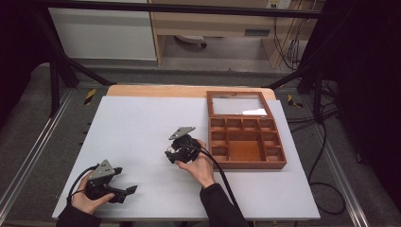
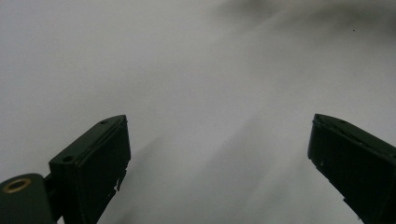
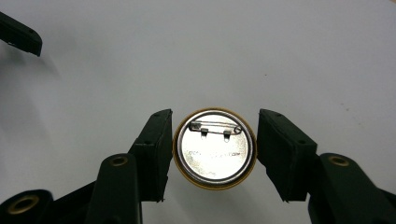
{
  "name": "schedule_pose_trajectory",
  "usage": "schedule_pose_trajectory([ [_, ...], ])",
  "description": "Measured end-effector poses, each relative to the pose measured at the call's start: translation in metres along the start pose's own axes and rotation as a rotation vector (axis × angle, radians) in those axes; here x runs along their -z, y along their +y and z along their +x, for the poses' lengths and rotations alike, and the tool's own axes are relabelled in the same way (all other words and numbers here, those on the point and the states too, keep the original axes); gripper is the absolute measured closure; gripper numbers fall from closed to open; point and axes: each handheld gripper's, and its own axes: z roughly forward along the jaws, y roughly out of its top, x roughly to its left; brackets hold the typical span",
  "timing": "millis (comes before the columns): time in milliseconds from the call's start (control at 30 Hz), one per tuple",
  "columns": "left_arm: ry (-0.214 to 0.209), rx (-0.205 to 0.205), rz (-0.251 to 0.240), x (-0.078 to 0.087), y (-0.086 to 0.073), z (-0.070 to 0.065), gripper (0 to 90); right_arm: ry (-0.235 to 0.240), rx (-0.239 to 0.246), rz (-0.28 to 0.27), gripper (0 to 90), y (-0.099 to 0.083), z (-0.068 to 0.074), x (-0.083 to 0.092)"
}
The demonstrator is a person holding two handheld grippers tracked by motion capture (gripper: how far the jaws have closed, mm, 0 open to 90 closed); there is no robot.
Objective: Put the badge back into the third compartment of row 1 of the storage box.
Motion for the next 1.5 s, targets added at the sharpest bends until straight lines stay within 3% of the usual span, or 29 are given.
schedule_pose_trajectory([
  [533,0.002,-0.002,0.002,0.0,0.0,0.0,5.5,-0.011,0.004,-0.023,46.8,-0.006,-0.009,0.035],
  [1500,0.003,-0.001,0.003,-0.001,0.0,0.0,5.4,-0.098,-0.057,-0.055,46.8,-0.035,-0.052,0.092],
])
